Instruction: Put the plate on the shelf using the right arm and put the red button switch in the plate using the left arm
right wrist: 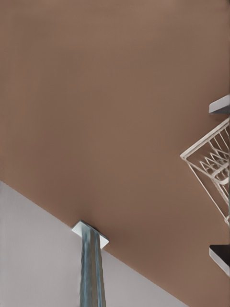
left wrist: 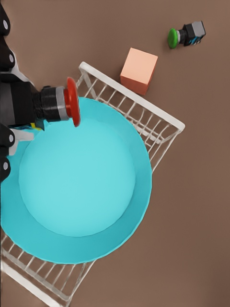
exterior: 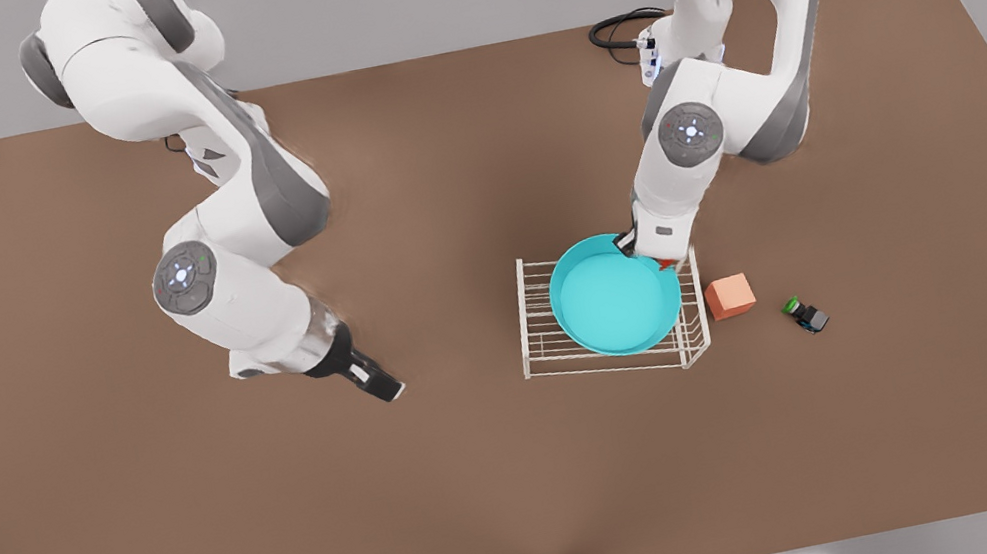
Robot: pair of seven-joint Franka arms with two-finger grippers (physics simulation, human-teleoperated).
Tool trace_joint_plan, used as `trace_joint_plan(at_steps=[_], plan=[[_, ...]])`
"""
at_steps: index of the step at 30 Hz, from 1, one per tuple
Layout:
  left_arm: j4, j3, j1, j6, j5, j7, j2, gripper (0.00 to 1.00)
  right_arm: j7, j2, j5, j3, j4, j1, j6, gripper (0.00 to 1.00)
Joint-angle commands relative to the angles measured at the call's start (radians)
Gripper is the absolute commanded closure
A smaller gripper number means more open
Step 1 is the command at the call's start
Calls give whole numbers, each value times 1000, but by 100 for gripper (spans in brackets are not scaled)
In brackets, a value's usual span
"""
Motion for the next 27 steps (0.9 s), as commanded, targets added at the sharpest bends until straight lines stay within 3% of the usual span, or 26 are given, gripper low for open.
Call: trace_joint_plan(at_steps=[1,4,7,10,11,15,20,27], plan=[[20,0,-22,-4,15,-427,23,57,-746,-8,-49,-2,1,-69,-260,0],[54,0,-31,-4,19,-445,52,57,-1021,-18,-218,-5,-1,-108,-272,0],[224,2,-31,-90,56,-456,164,57,-1004,-21,-211,7,-7,-107,-272,0],[227,3,-31,-90,59,-459,181,57,-1004,-11,-208,4,-10,-110,-271,0],[227,2,-31,-90,85,-473,186,0,-1004,-12,-211,4,-9,-110,-271,0],[227,6,-23,-90,96,-456,183,0,-1009,-14,-213,4,-12,-118,-286,0],[241,20,246,-181,78,305,86,0,-1023,-28,-221,-19,-1,-138,-383,0],[316,11,323,-293,44,615,92,0,-1024,-43,-221,-22,-1,-176,-395,0]])
